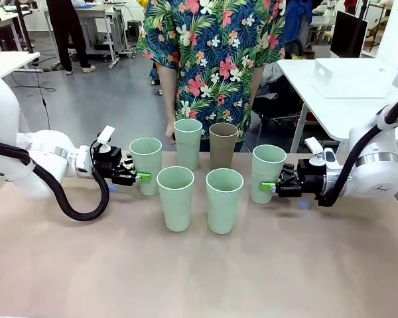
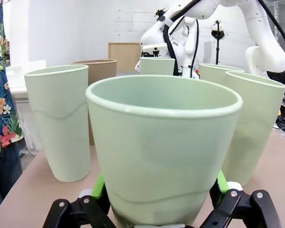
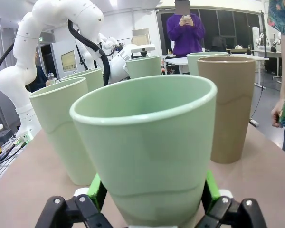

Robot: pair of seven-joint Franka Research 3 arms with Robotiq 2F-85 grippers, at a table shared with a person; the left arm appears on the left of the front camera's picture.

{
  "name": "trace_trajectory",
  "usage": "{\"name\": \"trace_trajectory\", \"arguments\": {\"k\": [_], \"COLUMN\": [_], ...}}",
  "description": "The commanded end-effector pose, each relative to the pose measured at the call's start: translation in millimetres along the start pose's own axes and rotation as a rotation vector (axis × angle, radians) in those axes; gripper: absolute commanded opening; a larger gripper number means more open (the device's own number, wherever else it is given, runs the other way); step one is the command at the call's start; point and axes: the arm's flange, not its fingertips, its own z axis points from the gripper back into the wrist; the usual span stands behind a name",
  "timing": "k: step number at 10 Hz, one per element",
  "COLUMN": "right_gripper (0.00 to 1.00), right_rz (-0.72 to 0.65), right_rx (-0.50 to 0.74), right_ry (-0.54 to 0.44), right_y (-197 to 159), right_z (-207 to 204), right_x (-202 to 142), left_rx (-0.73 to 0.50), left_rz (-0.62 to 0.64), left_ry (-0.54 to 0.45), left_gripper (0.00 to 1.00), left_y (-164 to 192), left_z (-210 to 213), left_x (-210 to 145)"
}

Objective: Stack the cups and store them in the basket.
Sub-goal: Pick up two Reusable plastic cups , one in each hand.

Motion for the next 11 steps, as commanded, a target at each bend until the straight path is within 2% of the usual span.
{"name": "trace_trajectory", "arguments": {"k": [1,10,11], "right_gripper": [1.00,1.00,1.00], "right_rz": [-0.002,-0.028,-0.022], "right_rx": [-0.025,0.016,0.045], "right_ry": [-0.019,-0.032,-0.018], "right_y": [-2.0,-7.2,-6.9], "right_z": [-5.7,-6.5,-5.5], "right_x": [-0.6,3.0,2.5], "left_rx": [0.021,0.015,0.020], "left_rz": [-0.034,-0.039,-0.035], "left_ry": [-0.019,-0.058,-0.049], "left_gripper": [1.00,1.00,0.85], "left_y": [-4.5,-6.1,-5.5], "left_z": [-8.8,-9.7,-9.0], "left_x": [0.1,8.0,8.5]}}
